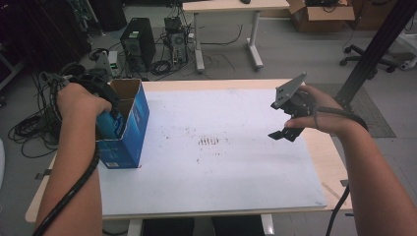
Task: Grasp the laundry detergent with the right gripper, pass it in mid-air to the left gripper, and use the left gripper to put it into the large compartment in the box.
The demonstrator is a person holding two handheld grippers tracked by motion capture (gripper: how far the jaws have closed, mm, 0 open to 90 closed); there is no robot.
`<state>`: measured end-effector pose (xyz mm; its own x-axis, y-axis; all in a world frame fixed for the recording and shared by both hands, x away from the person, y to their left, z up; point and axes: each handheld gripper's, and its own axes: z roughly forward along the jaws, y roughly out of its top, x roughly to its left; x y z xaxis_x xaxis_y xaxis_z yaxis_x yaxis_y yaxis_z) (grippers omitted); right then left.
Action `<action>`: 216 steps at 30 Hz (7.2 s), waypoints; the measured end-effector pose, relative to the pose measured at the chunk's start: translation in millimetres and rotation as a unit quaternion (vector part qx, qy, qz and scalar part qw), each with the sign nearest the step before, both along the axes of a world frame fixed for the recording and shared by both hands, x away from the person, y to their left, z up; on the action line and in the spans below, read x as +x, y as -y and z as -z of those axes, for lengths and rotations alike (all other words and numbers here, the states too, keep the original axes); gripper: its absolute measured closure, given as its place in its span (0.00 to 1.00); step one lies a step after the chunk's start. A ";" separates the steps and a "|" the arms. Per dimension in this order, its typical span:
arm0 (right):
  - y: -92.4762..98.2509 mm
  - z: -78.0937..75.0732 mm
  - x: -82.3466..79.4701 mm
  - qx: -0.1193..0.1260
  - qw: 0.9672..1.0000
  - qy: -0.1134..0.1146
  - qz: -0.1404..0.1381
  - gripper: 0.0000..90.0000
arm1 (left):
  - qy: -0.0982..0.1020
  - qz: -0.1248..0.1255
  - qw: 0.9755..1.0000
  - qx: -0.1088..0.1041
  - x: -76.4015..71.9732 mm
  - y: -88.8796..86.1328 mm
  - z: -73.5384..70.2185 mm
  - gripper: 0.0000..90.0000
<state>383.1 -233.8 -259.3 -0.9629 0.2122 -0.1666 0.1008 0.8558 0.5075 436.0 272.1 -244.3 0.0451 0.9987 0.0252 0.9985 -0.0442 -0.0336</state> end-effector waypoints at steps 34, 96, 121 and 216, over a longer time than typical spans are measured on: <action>1.3 4.5 -5.0 0.006 1.000 -0.001 0.004 0.03 | -0.009 0.012 1.000 0.010 0.9 3.3 53.5 0.43; 10.1 5.1 -11.4 0.023 1.000 0.003 0.011 0.03 | 0.040 0.021 0.997 0.057 -15.1 16.3 -0.5 0.18; 11.7 -2.1 -19.2 0.024 1.000 0.008 0.009 0.03 | 0.104 0.087 0.989 0.052 -32.6 56.7 -51.3 0.02; -31.5 5.7 5.3 -0.143 0.985 -0.084 -0.053 0.04 | -0.004 0.647 0.763 -0.009 -37.9 200.7 -3.7 0.00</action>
<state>388.4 -202.3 -265.0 -0.9962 0.0771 -0.0407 0.0659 0.9715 0.2279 398.2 71.4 -240.6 0.9929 0.1190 0.0062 0.1191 -0.9925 -0.0281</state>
